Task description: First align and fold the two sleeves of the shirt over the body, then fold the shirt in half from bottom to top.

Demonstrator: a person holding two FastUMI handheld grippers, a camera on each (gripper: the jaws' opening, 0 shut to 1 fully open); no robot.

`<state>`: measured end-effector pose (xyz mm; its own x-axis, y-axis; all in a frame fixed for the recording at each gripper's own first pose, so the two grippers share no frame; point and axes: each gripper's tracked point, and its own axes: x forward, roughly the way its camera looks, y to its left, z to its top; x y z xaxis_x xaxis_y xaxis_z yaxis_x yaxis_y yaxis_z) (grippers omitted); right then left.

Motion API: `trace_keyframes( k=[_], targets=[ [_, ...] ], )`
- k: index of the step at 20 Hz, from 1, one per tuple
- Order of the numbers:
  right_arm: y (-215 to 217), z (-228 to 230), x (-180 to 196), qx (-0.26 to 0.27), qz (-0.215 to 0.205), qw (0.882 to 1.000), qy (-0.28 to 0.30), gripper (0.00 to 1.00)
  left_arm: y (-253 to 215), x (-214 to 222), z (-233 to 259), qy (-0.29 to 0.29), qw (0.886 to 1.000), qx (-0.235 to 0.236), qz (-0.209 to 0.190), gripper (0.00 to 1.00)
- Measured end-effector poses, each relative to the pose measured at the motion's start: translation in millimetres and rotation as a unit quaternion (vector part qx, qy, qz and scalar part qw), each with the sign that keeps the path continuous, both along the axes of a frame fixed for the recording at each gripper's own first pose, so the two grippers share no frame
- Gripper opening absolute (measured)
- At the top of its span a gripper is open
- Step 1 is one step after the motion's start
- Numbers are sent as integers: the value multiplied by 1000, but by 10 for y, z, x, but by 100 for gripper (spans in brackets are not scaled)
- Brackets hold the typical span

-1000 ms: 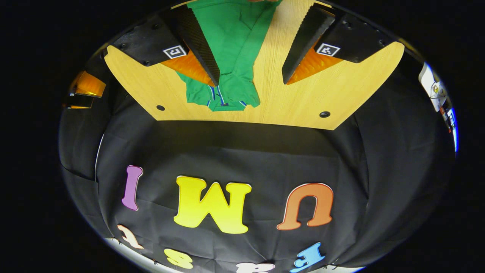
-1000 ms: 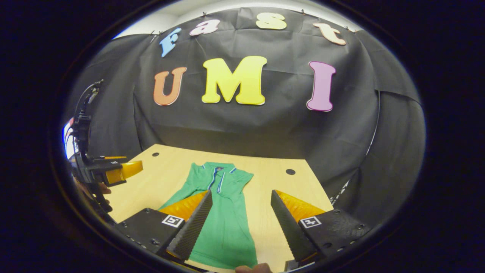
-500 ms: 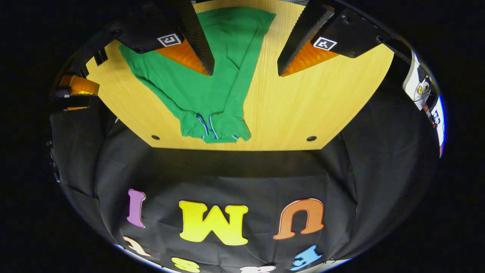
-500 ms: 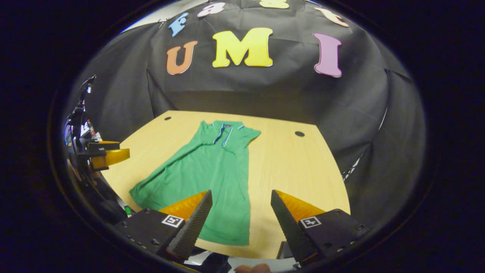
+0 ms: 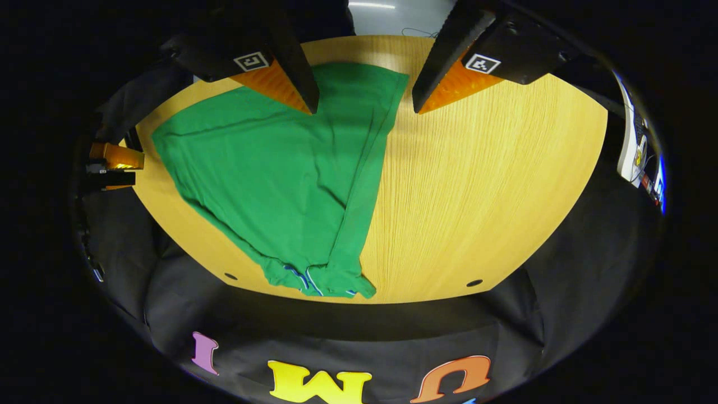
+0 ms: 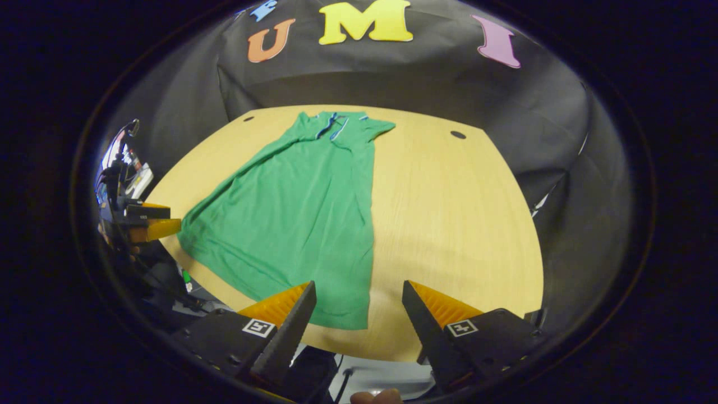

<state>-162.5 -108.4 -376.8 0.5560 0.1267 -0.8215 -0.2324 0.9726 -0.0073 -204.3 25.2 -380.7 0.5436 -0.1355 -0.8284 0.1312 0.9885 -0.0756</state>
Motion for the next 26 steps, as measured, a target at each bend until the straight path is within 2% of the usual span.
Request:
trace_keyframes(
  k=[4,9,15,17,21,22,23,24,25,26],
  targets=[
    [3,-279,-50,-10,-2,999,33,96,100,11,-129,11,1000,12,-16,100],
    [-50,-518,-31,-6,-24,998,57,96,152,-67,-212,29,999,15,-12,100],
    [-66,-525,-42,-5,-31,998,62,97,143,-75,-204,30,999,11,-19,100],
    [-38,-524,-38,-3,-34,997,64,96,156,-88,-202,37,999,13,-11,100],
    [-48,-521,-21,11,-50,996,67,52,62,-72,-245,54,998,12,-1,100],
    [-11,-508,-4,25,-48,996,66,39,21,-61,-248,56,998,12,-2,90],
    [25,-533,-32,36,-49,996,71,22,-1,-65,-239,59,998,12,-4,82],
    [15,-518,-22,40,-49,996,67,6,-37,-68,-227,62,998,10,-7,66],
    [22,-523,-29,44,-47,996,69,5,-75,-92,-210,63,998,4,-11,56],
    [21,-509,-9,49,-48,995,67,5,-85,-101,-200,61,998,4,-8,36]
  ],
)
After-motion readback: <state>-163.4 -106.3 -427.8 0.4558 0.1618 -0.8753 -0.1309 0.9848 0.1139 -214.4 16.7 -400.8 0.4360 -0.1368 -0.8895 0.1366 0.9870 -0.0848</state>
